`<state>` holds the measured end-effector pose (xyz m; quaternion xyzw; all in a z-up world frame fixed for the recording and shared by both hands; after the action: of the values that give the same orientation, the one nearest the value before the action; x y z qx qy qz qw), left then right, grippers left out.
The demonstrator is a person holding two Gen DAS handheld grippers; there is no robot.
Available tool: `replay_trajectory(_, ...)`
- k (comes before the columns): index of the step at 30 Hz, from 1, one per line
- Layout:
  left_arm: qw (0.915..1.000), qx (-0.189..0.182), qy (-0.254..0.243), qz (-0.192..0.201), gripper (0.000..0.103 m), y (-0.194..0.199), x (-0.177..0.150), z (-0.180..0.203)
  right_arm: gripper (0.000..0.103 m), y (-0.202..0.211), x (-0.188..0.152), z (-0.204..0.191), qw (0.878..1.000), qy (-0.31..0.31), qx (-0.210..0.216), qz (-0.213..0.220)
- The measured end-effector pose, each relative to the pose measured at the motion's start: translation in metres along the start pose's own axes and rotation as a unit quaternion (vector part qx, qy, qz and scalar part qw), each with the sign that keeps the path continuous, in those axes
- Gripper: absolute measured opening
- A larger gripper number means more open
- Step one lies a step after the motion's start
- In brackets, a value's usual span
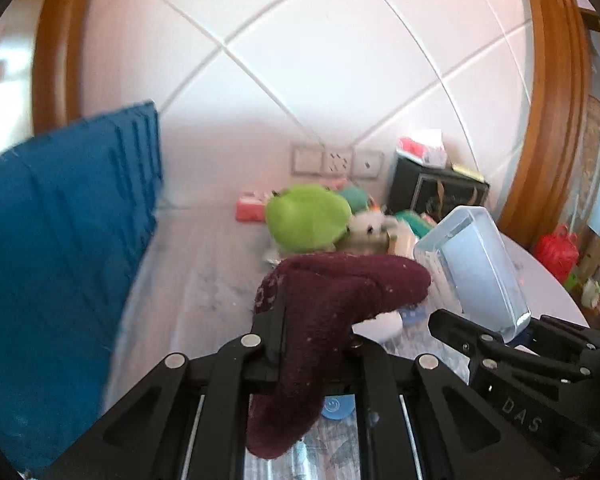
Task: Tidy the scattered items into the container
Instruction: 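Carry the maroon hat and clear case over the blue crate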
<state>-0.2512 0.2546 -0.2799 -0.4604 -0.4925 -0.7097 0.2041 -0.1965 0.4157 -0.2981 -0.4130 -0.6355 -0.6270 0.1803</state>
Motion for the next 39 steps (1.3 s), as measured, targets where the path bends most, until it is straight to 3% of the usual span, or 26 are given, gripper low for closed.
replay_trajectory(8, 0.9974, 0.050, 0.010, 0.051, 0.010, 0.062, 0.049, -0.006, 0.033, 0.053, 0.033, -0.022, 0.998, 0.042, 0.036, 0.030)
replay_trajectory(15, 0.9900, 0.091, 0.013, 0.107, 0.010, 0.118, 0.100, -0.028, 0.033, 0.092, 0.070, -0.062, 0.992, 0.071, 0.070, 0.072)
replay_trajectory(21, 0.9791, 0.126, 0.019, 0.159, 0.010, 0.167, 0.147, -0.082, 0.033, 0.118, 0.101, -0.125, 0.984, 0.100, 0.101, 0.111)
replay_trajectory(26, 0.9652, 0.170, 0.013, 0.198, 0.010, 0.209, 0.183, -0.168, 0.033, 0.124, 0.116, -0.206, 0.975, 0.116, 0.133, 0.136)
replay_trajectory(30, 0.9616, 0.201, 0.018, 0.186, 0.010, 0.219, 0.180, -0.249, 0.033, 0.107, 0.117, -0.284, 0.971, 0.126, 0.157, 0.130)
replay_trajectory(35, 0.9670, 0.222, 0.042, 0.118, 0.010, 0.199, 0.136, -0.348, 0.033, 0.071, 0.097, -0.381, 0.970, 0.137, 0.176, 0.094)
replay_trajectory(39, 0.9732, 0.213, 0.054, 0.068, 0.010, 0.177, 0.100, -0.391, 0.033, 0.043, 0.082, -0.427, 0.973, 0.141, 0.172, 0.060)
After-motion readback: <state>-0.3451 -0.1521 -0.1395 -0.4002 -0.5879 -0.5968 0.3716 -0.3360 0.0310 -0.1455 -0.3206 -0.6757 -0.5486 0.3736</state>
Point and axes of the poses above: each gripper's, at about its wrist camera, not at the fingertips, and y roughly against the way its jaws point, z to its right, x to its top, the point moved 9 cm from there along -y, roughly the way its jaws point, and after that the axes turned 1 degree about y, right-handed, at the moved point
